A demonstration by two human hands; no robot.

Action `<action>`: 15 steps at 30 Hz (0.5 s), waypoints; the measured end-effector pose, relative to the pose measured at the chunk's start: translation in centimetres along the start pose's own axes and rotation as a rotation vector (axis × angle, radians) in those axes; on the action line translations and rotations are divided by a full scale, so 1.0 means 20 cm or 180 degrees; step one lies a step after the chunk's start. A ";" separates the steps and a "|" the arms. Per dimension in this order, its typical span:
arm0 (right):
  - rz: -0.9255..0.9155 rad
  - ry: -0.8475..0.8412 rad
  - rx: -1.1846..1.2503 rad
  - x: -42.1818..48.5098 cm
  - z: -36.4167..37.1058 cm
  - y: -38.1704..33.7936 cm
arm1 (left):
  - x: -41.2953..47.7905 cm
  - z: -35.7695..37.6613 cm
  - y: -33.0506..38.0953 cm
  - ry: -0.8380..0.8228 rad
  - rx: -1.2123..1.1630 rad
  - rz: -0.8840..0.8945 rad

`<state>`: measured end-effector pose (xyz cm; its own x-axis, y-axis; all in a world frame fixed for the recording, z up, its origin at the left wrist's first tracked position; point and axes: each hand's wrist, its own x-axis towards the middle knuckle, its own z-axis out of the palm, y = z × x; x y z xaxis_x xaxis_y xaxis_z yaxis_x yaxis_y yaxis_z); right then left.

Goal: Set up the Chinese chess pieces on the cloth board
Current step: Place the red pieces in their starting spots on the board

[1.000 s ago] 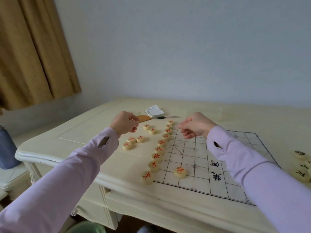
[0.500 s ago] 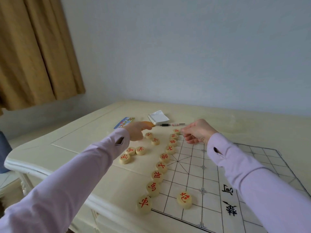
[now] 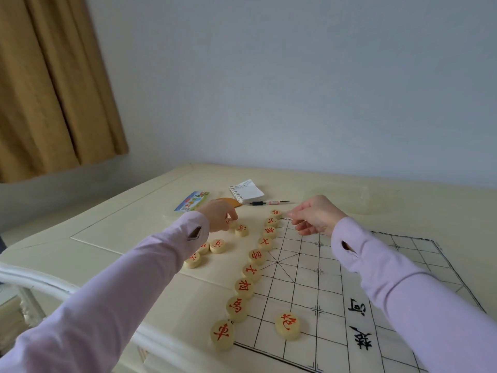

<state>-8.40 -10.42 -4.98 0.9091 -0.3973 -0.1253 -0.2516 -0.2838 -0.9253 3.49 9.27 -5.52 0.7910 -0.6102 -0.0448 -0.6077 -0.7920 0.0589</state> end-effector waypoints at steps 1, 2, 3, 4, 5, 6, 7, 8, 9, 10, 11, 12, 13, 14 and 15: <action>-0.0002 -0.0001 0.0003 0.00 0.00 0.00 | 0.00 0.00 0.00 -0.0016 0.0030 -0.0022; -0.0001 -0.0003 0.0009 -0.01 0.00 0.00 | 0.00 0.00 0.00 -0.0027 0.0042 -0.0053; -0.0002 -0.0005 0.0012 -0.01 -0.01 0.00 | 0.01 0.01 0.00 -0.0034 0.0037 -0.0095; -0.0004 -0.0004 0.0008 -0.02 -0.01 0.00 | 0.01 0.01 0.00 -0.0024 0.0024 -0.0139; -0.0004 0.0002 0.0004 -0.02 -0.02 0.00 | 0.02 0.01 0.00 -0.0011 0.0006 -0.0187; -0.0006 0.0009 0.0003 -0.03 -0.02 -0.01 | 0.02 0.00 0.00 0.0007 -0.0016 -0.0227; -0.0009 0.0019 0.0018 -0.04 -0.03 -0.01 | 0.03 0.01 0.00 0.0015 -0.0042 -0.0258; -0.0019 0.0021 0.0050 -0.05 -0.04 -0.01 | 0.03 0.01 0.00 0.0029 -0.0068 -0.0281; -0.0028 0.0020 0.0095 -0.05 -0.05 -0.01 | 0.03 0.00 -0.01 0.0041 -0.0087 -0.0302; -0.0039 0.0018 0.0139 -0.06 -0.06 -0.02 | 0.03 0.00 0.00 0.0054 -0.0106 -0.0328; -0.0053 0.0010 0.0178 -0.06 -0.06 -0.03 | 0.03 0.00 0.00 0.0067 -0.0131 -0.0365; -0.0077 0.0011 0.0206 -0.07 -0.07 -0.03 | 0.03 -0.01 0.01 0.0110 -0.0183 -0.0396; -0.0108 0.0020 0.0234 -0.08 -0.08 -0.04 | 0.02 -0.03 0.02 0.0179 -0.0276 -0.0412; -0.0134 0.0016 0.0281 -0.08 -0.09 -0.05 | 0.02 -0.04 0.04 0.0274 -0.0416 -0.0400; -0.0150 0.0014 0.0345 -0.08 -0.10 -0.05 | 0.02 -0.07 0.07 0.0357 -0.0616 -0.0341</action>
<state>-10.30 -11.18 -3.14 0.9175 -0.3897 -0.0794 -0.1710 -0.2062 -0.9635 2.98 7.99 -4.15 0.8598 -0.5083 0.0493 -0.5033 -0.8270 0.2503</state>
